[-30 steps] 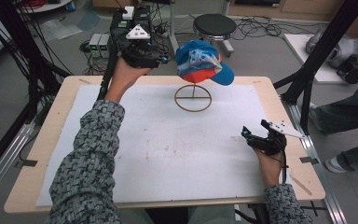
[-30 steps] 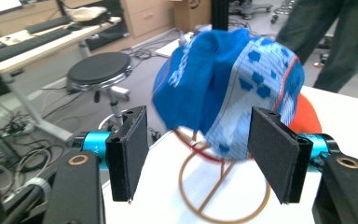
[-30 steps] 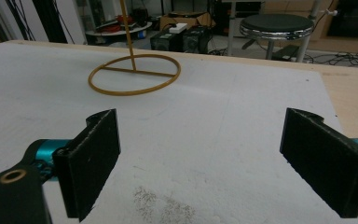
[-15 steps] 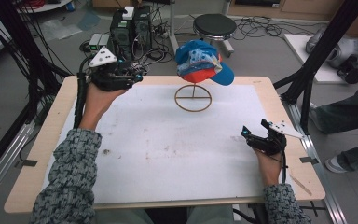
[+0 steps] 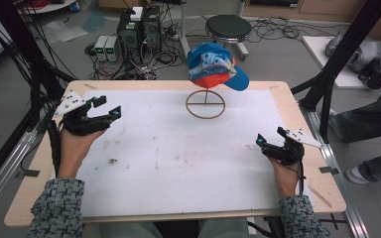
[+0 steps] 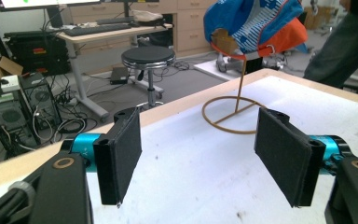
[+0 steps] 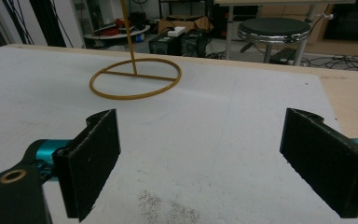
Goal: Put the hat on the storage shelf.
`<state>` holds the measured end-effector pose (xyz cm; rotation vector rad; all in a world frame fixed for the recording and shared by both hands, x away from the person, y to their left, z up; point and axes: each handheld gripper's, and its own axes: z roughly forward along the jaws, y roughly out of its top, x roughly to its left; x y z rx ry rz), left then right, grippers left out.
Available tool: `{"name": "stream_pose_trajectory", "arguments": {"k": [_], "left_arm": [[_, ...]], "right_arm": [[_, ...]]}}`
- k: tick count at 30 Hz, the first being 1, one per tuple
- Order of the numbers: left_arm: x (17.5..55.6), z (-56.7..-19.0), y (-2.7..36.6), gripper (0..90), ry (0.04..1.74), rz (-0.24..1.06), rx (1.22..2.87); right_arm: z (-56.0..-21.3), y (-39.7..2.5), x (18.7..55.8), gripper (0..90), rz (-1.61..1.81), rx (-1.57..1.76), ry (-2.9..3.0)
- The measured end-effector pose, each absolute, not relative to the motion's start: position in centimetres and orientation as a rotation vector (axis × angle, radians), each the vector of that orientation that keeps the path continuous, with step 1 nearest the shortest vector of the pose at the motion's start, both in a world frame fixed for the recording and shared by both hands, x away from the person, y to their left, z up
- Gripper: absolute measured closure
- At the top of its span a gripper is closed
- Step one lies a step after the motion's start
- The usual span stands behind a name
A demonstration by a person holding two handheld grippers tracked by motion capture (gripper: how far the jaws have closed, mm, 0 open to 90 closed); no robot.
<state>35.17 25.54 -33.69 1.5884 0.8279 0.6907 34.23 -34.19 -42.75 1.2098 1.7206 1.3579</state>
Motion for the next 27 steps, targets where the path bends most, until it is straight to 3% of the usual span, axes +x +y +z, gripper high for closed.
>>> {"name": "stream_pose_trajectory", "arguments": {"k": [13, 27], "left_arm": [[31.9, -36.8, 26.1, 29.8, 0.847, 0.738, 1.558], [31.9, -38.3, 26.7, 29.2, 0.879, 0.729, 1.554]], "right_arm": [[-42.7, -33.9, 34.1, 11.4, 1.354, 1.22, 1.72], [-42.7, -34.0, 34.1, 11.4, 1.353, 1.208, 1.72]]}}
